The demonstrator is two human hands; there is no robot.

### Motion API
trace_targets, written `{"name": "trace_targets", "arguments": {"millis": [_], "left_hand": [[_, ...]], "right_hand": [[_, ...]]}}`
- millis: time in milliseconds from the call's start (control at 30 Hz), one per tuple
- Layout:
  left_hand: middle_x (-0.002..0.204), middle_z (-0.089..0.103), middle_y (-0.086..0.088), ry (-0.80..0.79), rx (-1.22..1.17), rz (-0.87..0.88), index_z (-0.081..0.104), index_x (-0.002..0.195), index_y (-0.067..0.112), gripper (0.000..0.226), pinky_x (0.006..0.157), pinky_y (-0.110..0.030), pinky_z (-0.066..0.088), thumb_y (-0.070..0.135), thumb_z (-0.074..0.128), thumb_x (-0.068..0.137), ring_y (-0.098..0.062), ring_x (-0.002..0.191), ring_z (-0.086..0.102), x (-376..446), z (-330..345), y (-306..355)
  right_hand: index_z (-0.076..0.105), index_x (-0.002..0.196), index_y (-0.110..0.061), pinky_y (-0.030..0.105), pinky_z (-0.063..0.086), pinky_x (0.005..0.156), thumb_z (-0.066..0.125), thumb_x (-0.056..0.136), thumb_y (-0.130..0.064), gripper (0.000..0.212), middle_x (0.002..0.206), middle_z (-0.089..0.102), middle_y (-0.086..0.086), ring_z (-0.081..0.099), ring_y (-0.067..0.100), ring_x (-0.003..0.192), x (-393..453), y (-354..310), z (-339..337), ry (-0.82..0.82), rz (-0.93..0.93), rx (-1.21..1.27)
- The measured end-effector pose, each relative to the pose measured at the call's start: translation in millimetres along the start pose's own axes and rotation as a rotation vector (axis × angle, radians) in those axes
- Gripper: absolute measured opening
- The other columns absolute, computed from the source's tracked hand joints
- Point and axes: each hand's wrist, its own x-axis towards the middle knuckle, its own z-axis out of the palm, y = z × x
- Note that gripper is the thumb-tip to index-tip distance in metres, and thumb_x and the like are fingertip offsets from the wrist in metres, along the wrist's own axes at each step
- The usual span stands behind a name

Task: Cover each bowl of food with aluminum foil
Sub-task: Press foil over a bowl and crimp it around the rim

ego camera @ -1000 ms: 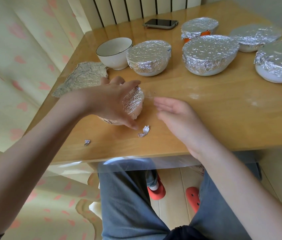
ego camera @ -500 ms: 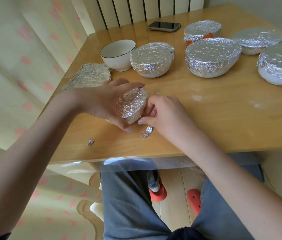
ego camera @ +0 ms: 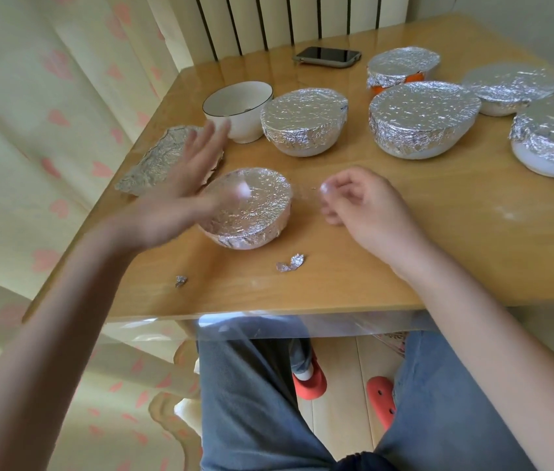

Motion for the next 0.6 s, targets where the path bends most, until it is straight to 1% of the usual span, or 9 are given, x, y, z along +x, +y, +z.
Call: {"name": "trace_targets", "arguments": {"millis": [33,67,100,167,233,333,467,533,600], "left_hand": [[0.162,0.007,0.019,0.186,-0.188,-0.024,0.012,0.152,0.045,0.092,0.120,-0.028,0.003,0.080,0.043,0.073,0.007,0.146,0.003,-5,9,-8],[0.160,0.019,0.017,0.341,-0.379,-0.071,0.021,0.153,0.036,0.085,0.121,-0.028,0.009,0.076,0.037,0.080,0.007,0.144,0.015,-10,22,-15],[0.158,0.026,0.015,0.441,-0.571,-0.132,0.026,0.154,0.028,0.080,0.122,-0.031,0.013,0.072,0.032,0.088,0.005,0.143,0.023,-11,35,-21],[0.155,0.036,0.005,0.534,-0.923,-0.263,0.029,0.153,0.017,0.068,0.121,-0.036,0.022,0.059,0.023,0.100,-0.005,0.140,0.035,-11,58,-21],[0.142,0.054,-0.005,0.531,-1.160,-0.330,0.039,0.147,0.011,0.062,0.116,-0.039,0.033,0.051,0.019,0.104,-0.016,0.130,0.051,-9,71,-11],[0.124,0.066,-0.015,0.509,-1.331,-0.277,0.055,0.131,0.005,0.066,0.108,-0.042,0.042,0.051,0.016,0.104,-0.026,0.118,0.062,-3,74,2],[0.121,0.068,-0.016,0.450,-1.371,-0.206,0.060,0.122,0.007,0.071,0.089,-0.038,0.050,0.052,0.008,0.104,-0.028,0.117,0.061,21,73,24],[0.119,0.069,-0.012,0.381,-1.375,-0.195,0.060,0.122,0.009,0.071,0.090,-0.033,0.052,0.053,0.007,0.103,-0.023,0.115,0.063,35,79,38],[0.116,0.069,-0.010,0.314,-1.384,-0.186,0.059,0.120,0.010,0.070,0.095,-0.031,0.050,0.053,0.007,0.103,-0.020,0.110,0.065,49,89,50]], "right_hand": [[0.058,0.095,-0.022,0.043,0.051,0.092,0.055,0.095,-0.030,0.009,0.094,0.067,-0.003,0.066,0.018,0.093,1,-3,3,0.020,0.051,0.098],[0.057,0.101,-0.025,0.042,0.047,0.100,0.050,0.096,-0.036,0.013,0.099,0.064,-0.009,0.062,0.016,0.105,2,-6,9,-0.011,0.117,0.211],[0.055,0.112,-0.026,0.040,0.041,0.106,0.046,0.097,-0.040,0.023,0.108,0.060,-0.013,0.056,0.015,0.115,2,-11,15,-0.076,0.192,0.341],[0.044,0.135,-0.021,0.037,0.031,0.113,0.038,0.098,-0.047,0.045,0.129,0.053,-0.009,0.045,0.013,0.128,0,-23,30,-0.222,0.315,0.589],[0.045,0.134,-0.022,0.031,0.028,0.114,0.036,0.097,-0.053,0.049,0.133,0.054,-0.004,0.047,0.008,0.125,-4,-29,44,-0.298,0.382,0.744],[0.042,0.141,-0.020,0.033,0.027,0.116,0.038,0.092,-0.061,0.064,0.140,0.051,-0.004,0.046,0.007,0.127,-3,-32,50,-0.244,0.408,0.787],[0.052,0.133,-0.020,0.029,0.038,0.107,0.035,0.097,-0.053,0.052,0.128,0.061,-0.004,0.055,0.008,0.118,8,-41,26,-0.128,0.341,0.873],[0.051,0.134,-0.019,0.025,0.042,0.100,0.035,0.098,-0.051,0.051,0.128,0.062,-0.003,0.056,0.009,0.117,11,-41,7,-0.070,0.342,0.882],[0.048,0.136,-0.017,0.025,0.043,0.098,0.034,0.099,-0.050,0.052,0.129,0.061,-0.001,0.056,0.010,0.117,12,-37,-12,-0.017,0.362,0.882]]}}
